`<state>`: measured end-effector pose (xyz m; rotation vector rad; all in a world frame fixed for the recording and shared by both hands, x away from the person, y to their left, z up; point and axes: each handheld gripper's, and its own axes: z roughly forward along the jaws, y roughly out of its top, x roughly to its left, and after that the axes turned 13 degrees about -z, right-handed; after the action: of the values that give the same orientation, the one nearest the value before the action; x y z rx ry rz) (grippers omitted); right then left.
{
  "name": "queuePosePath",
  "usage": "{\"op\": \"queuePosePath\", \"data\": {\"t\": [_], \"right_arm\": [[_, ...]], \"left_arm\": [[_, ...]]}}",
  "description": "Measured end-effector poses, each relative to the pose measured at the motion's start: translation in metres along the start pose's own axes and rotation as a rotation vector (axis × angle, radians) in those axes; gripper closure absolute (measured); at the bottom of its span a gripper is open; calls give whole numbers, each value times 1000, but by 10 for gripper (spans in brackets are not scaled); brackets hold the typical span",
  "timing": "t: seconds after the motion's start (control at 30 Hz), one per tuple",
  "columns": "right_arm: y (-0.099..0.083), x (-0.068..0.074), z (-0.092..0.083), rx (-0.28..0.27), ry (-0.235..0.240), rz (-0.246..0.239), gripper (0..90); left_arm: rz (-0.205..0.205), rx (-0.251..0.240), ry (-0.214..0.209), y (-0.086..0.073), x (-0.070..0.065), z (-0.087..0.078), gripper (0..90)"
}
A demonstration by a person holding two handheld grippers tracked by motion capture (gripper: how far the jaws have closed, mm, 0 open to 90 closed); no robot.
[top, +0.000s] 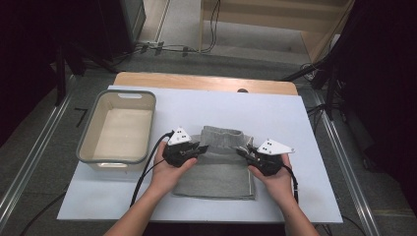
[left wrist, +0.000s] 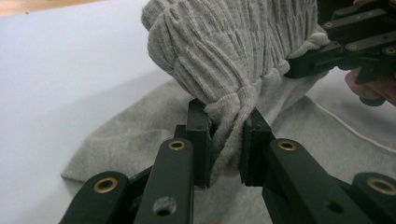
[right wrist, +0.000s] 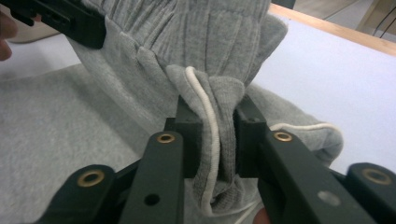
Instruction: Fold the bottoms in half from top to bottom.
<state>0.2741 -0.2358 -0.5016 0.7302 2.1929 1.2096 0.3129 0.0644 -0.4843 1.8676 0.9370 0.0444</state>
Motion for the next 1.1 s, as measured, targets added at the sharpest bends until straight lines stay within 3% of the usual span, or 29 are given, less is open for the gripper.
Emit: {"op": "queuePosePath", "data": {"t": [0.17, 0.33, 0.5, 0.83, 1.1], "right_arm": [[-4, 6, -4, 12, 24, -6, 627], [-6, 14, -8, 28, 38, -26, 568], [-9, 24, -13, 51, 45, -56, 514], [-12, 40, -29, 88, 33, -87, 438], [-10, 45, -43, 75, 54, -91, 365]], "left_arm": [[-8, 23, -27, -12, 0, -2, 726], [42, 66, -39, -20, -6, -5, 570], [50, 83, -51, -27, -11, -9, 474], [41, 88, -46, -38, -12, -24, 430], [44, 60, -67, -35, -16, -39, 398]]}}
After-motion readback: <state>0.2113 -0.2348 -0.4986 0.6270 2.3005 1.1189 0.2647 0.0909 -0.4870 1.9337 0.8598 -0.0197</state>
